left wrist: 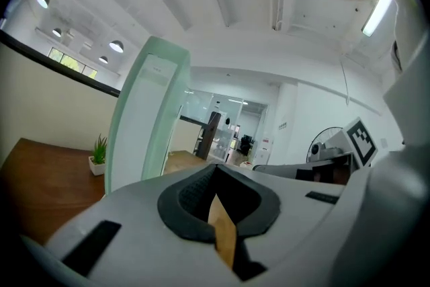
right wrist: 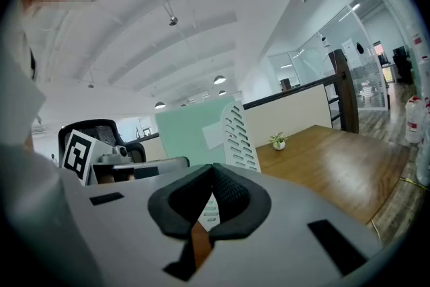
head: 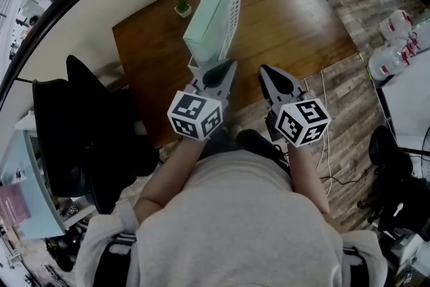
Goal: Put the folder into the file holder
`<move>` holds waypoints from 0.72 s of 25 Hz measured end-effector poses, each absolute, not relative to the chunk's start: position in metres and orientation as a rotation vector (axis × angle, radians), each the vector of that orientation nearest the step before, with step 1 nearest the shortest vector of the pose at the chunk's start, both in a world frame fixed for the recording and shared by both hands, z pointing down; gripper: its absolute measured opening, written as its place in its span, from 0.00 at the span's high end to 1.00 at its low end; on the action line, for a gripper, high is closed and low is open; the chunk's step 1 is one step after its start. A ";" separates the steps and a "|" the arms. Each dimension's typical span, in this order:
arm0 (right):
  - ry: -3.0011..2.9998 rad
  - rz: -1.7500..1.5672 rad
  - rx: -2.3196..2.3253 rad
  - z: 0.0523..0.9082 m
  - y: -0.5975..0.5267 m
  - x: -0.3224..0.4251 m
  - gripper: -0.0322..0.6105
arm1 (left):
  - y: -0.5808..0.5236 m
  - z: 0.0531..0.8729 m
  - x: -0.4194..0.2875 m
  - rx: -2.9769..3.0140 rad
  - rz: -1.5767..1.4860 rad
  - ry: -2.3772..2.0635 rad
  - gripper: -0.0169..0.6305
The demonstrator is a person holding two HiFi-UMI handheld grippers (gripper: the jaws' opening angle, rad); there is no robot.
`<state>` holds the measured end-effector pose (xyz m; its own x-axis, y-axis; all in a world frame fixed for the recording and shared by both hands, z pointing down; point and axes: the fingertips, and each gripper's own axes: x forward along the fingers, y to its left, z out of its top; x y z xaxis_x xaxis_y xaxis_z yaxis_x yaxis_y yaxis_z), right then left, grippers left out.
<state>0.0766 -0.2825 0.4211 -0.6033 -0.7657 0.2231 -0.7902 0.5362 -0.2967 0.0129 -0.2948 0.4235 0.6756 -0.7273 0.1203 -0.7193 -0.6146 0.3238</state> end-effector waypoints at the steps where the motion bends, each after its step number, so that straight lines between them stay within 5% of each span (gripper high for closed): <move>1: -2.697 0.574 1.364 0.421 -0.284 0.076 0.93 | -0.297 0.424 0.013 2.545 -0.021 -1.147 0.95; 18: -2.718 0.546 1.282 0.418 -0.295 0.069 0.93 | -0.310 0.427 0.027 2.554 0.011 -1.115 0.95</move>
<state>0.0692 -0.2949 0.4183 -0.6445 -0.7300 0.2272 -0.7611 0.5845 -0.2811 0.0274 -0.3098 0.4270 0.6898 -0.7091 0.1457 -0.7118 -0.6277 0.3152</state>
